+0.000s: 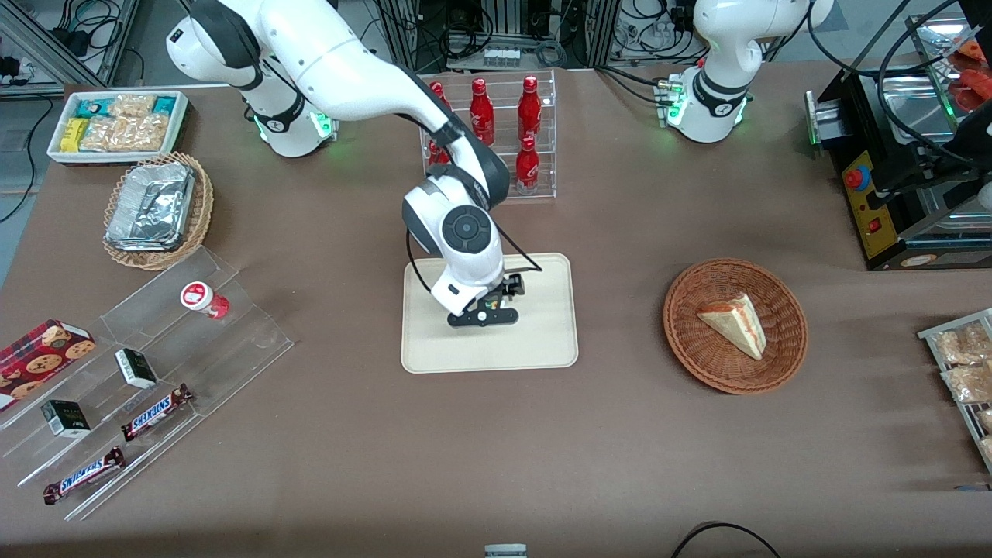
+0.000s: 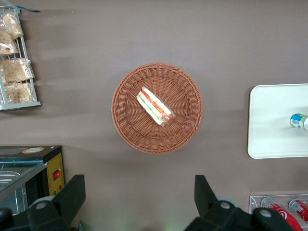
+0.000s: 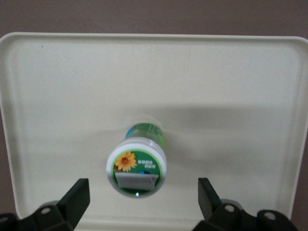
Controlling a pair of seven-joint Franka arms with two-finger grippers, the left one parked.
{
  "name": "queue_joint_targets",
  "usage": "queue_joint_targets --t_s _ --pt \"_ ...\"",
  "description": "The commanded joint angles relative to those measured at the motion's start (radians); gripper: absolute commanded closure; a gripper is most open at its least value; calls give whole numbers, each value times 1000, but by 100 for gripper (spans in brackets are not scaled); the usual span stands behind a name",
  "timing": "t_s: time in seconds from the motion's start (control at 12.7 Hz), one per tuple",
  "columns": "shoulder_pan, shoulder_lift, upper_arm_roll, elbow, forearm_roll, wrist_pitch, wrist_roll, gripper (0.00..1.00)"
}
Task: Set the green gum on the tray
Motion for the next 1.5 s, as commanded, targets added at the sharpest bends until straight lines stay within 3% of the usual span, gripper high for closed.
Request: queue_joint_targets --t_s 0.0,0.31,0.79,0.94,1.42 --pt "-14 -103 -5 3 -13 -167 -61 0" --pt "-83 -235 -6 3 -13 -371 -178 0" --pt "-169 -316 -6 2 -15 -516 -342 0" --pt "-236 -335 -6 -5 -18 -511 -452 0" --pt "-489 -464 1 -144 -18 -409 -513 0"
